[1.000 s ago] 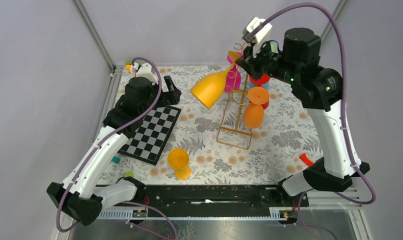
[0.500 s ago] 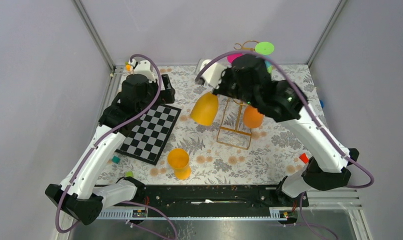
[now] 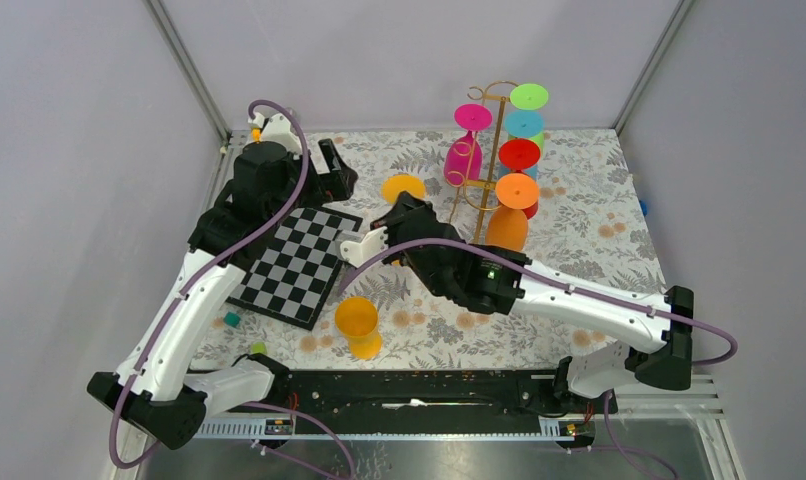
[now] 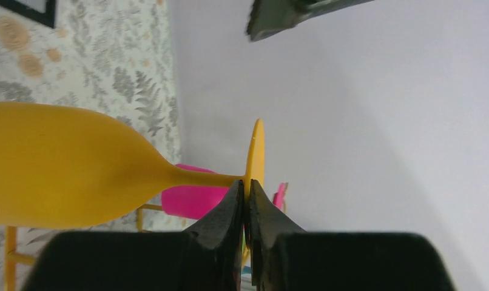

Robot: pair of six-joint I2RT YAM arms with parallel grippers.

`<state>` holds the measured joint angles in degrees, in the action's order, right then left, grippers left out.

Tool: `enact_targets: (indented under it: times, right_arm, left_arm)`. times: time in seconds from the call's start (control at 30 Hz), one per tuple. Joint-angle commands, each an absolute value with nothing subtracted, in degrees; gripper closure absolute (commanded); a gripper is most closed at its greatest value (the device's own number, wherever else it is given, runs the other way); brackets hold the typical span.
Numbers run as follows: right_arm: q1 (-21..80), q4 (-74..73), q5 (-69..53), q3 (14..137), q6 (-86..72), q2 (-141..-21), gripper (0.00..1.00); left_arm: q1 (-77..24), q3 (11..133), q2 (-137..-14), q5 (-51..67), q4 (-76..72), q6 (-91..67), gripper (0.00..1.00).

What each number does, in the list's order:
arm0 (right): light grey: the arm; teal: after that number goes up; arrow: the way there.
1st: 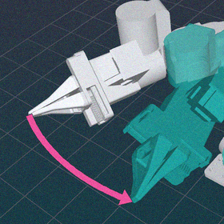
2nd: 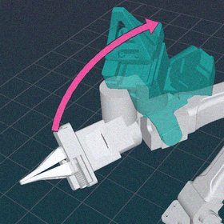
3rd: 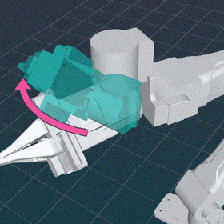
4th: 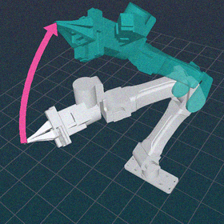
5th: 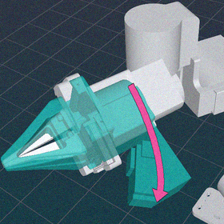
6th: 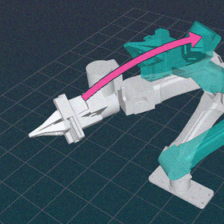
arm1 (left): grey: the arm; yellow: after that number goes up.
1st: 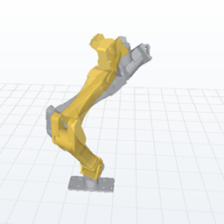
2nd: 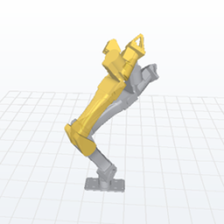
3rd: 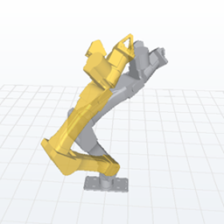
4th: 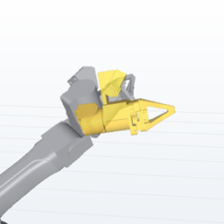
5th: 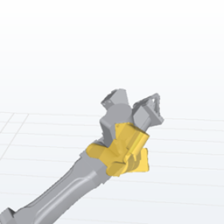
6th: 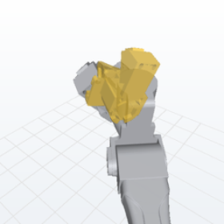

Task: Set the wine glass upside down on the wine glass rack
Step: Turn the wine glass upside down at the wine rack.

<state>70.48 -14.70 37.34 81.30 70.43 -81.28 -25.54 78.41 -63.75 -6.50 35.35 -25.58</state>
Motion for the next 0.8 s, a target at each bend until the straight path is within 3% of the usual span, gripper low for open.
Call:
enact_targets:
  times: [0.0,0.4,0.77]
  right_arm:
    - [72.23,0.31,44.56,80.39,79.09,-79.81,1.0]
    - [73.99,20.44,51.5,73.52,91.75,-79.53,1.0]
    - [74.25,21.48,51.77,72.3,93.08,-78.37,1.0]
  left_arm:
    - [-24.96,80.51,-63.34,-0.5,33.79,-29.15,0.03]
    - [-22.24,81.37,-61.24,9.13,29.22,-35.78,0.05]
    - [-19.33,80.94,-61.59,22.36,20.41,-50.15,0.18]
